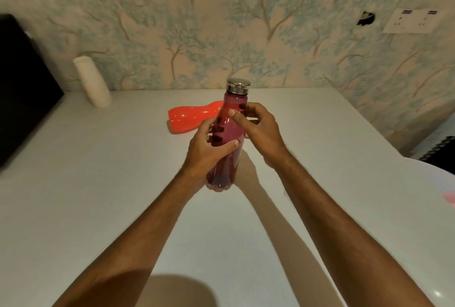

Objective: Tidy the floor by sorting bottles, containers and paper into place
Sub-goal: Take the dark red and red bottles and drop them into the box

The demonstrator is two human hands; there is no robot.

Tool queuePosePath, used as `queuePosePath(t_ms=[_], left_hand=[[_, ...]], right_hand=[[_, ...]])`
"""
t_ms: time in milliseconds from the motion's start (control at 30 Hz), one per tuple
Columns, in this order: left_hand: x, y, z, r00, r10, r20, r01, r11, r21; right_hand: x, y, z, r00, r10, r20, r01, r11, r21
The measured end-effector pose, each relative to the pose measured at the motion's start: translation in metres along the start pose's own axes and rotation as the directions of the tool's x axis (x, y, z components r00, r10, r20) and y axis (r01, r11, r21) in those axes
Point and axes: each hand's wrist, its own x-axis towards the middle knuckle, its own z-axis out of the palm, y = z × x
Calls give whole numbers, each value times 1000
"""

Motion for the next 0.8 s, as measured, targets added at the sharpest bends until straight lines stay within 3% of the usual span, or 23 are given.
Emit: queuePosePath(t_ms=[200,367,500,633,800], left_hand=[[14,-11,-44,994,-40,-99,38,999,-19],[30,-26,-73,980,-65,-188,52,996,-76],[42,-40,-95,965,-112,-238,85,989,-121],[54,-53,-111,952,-141,-271,91,978,-188],[66,-63,-124,943,-165,-291,112,975,-190]], right_hand=[[26,1,46,993,5,119,-8,1000,25],[57,15,64,965,-63,256,73,997,-30],[96,44,64,980,-92,175,129,968,-215],[134,78,66,982,-116,151,189,689,-700],[169,101,85,957,-56,284,269,532,-803]])
